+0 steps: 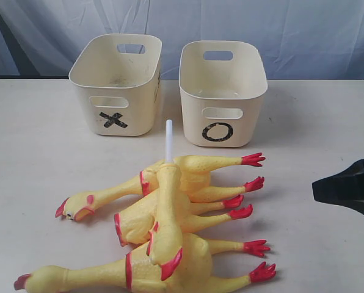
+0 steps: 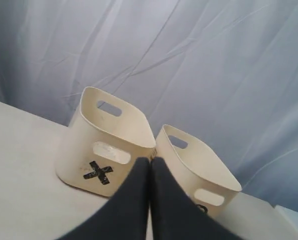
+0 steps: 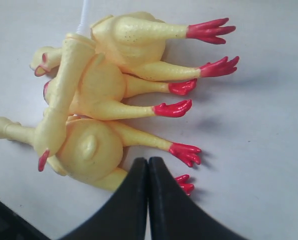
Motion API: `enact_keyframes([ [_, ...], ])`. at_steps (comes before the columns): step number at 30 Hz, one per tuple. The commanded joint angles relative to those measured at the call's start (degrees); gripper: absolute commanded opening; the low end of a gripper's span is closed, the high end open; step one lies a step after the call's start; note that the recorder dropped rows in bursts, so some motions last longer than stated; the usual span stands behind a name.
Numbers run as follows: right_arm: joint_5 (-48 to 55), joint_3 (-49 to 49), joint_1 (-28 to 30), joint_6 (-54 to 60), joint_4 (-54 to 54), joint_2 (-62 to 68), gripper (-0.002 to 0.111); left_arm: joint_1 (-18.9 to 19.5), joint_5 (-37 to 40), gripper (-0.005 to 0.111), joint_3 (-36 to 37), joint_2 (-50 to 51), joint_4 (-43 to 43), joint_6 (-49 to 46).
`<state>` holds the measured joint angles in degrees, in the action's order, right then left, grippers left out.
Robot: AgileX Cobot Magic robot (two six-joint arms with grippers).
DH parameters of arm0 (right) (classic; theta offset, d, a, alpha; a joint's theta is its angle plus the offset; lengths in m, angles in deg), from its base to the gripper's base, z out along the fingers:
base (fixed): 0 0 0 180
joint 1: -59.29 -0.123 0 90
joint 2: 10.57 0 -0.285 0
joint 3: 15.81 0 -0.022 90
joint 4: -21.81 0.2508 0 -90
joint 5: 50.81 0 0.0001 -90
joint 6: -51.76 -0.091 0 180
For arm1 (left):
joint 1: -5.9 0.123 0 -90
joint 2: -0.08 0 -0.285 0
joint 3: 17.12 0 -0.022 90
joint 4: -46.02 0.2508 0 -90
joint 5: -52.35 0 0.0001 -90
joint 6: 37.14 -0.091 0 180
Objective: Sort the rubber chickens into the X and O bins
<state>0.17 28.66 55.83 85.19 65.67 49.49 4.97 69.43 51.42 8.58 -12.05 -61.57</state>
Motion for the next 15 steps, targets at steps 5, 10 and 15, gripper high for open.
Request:
enact_keyframes([
  [5, -0.35, -0.39, 0.02, 1.95, 2.01, 0.05, 0.000, -0.28, 9.09, 0.001, -6.71, 12.06, 0.68, -5.58],
  [10, -0.35, -0.39, 0.02, 2.07, 2.01, 0.05, 0.000, -0.28, 14.01, 0.001, -11.88, 22.57, 0.68, -9.23],
  [15, -0.35, -0.39, 0.02, 2.07, 2.01, 0.05, 0.000, -0.28, 20.21, 0.001, -17.94, 32.79, 0.68, -14.91],
])
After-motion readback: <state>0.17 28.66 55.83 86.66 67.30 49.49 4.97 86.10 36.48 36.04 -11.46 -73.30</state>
